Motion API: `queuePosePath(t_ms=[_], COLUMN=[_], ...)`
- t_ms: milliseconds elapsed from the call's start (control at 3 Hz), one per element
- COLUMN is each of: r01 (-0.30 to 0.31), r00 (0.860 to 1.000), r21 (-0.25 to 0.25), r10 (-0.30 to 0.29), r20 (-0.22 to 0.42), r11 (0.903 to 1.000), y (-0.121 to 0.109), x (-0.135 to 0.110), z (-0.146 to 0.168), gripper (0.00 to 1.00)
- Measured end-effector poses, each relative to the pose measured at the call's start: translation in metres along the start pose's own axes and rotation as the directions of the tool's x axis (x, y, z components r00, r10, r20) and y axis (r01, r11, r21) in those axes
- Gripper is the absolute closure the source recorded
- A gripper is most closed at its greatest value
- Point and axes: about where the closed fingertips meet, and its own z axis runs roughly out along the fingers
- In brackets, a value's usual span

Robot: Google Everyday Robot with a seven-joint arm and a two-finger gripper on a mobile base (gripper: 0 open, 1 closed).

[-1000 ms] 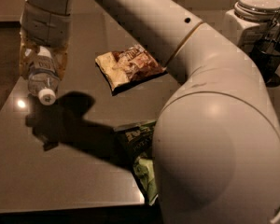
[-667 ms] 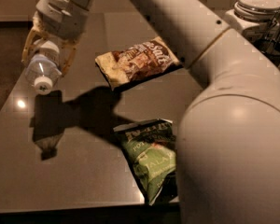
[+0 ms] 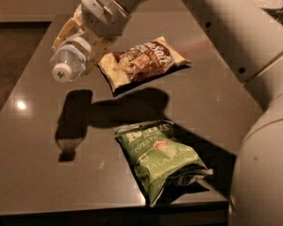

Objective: Place blue plastic bottle upright

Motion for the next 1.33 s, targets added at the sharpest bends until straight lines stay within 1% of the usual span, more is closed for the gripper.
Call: queuePosePath(t_ms=[333, 667, 1000, 1333], r01=[-0.127, -0.195, -0.206, -0.228], r00=[0.991, 0.979, 0.976, 0.974], r21=[0.088, 0.123, 0.128, 0.243], r10=[0.129, 0.202, 0.213, 0.219], r20=[-0.024, -0.042, -0.044, 0.064], r11=[0.9881, 0.9730, 0.9703, 0.9430], y=[0.019, 0.031, 0.034, 0.037], x=[0.002, 0.004, 0.004, 0.006], z=[-0.018, -0.028, -0.030, -0.026], gripper=[1.00, 1.00, 1.00, 1.00])
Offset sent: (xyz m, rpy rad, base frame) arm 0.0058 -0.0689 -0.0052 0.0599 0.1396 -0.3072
